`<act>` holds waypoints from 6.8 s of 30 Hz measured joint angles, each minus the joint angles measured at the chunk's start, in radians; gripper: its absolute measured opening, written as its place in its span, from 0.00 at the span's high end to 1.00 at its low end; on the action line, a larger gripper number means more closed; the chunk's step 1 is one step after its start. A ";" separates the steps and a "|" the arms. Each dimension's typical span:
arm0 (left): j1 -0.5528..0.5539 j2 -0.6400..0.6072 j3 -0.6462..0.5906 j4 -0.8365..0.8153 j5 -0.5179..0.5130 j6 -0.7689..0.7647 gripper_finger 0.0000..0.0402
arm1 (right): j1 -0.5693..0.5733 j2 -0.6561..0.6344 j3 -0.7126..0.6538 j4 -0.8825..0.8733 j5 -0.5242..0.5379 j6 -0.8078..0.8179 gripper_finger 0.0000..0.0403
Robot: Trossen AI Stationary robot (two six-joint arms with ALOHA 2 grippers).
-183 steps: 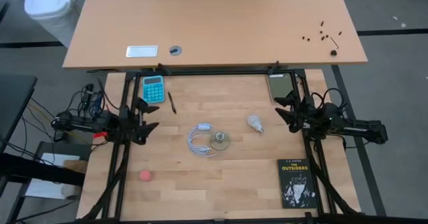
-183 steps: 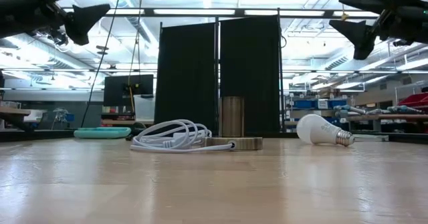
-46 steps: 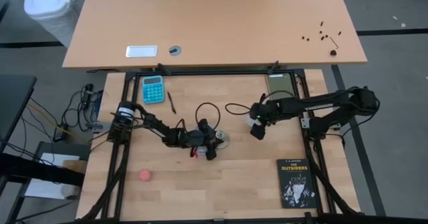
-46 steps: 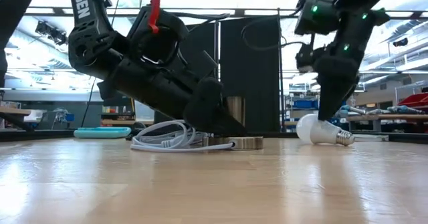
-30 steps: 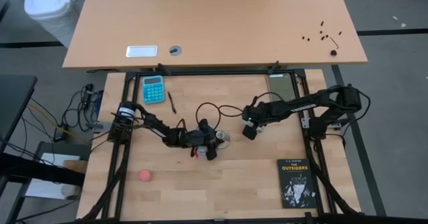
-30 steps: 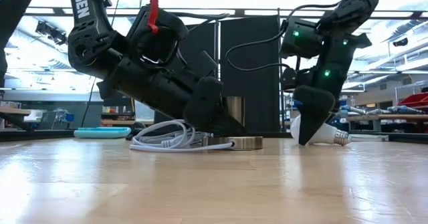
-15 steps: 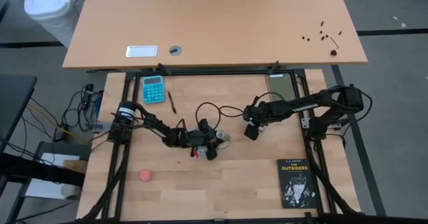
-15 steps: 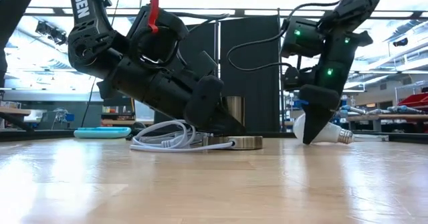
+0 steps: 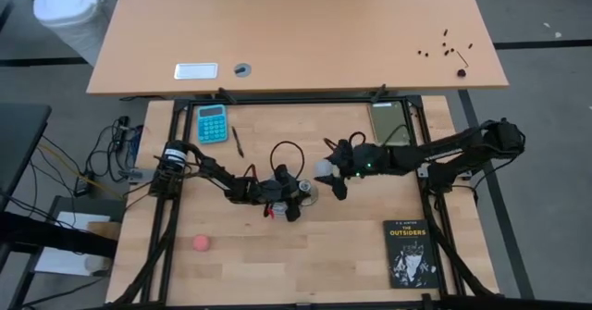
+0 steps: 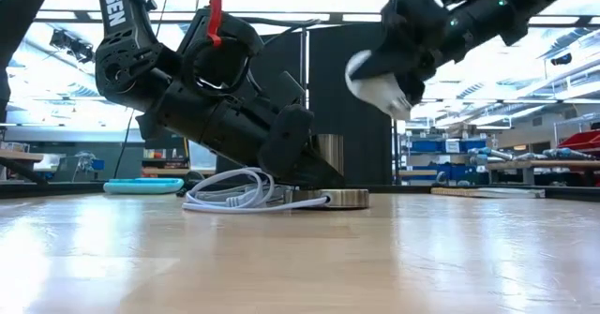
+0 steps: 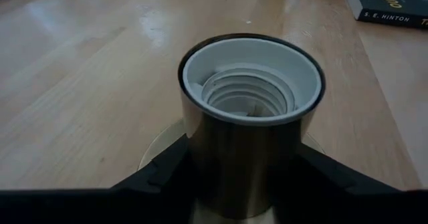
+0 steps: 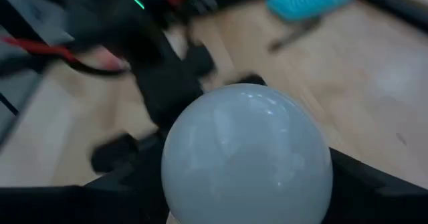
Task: Screw lightbulb
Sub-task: Insert the white lightbulb into the desk lamp
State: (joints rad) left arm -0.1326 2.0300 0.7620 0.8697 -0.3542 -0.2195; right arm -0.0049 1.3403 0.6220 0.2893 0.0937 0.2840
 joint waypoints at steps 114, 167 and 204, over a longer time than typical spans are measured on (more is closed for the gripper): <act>-0.005 -0.175 0.122 -0.326 0.055 0.138 0.34 | 0.169 0.430 -0.186 0.825 0.219 -0.227 0.25; 0.016 -0.272 0.127 -0.387 0.022 0.190 0.34 | 0.212 0.073 -0.186 0.272 0.283 -0.198 0.15; 0.034 -0.270 0.126 -0.338 0.000 0.190 0.34 | 0.213 -0.016 -0.186 0.184 0.305 -0.156 0.20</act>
State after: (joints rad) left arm -0.0990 1.7599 0.8879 0.5313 -0.3537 -0.0296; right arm 0.2081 1.3247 0.4358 0.4731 0.3992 0.1281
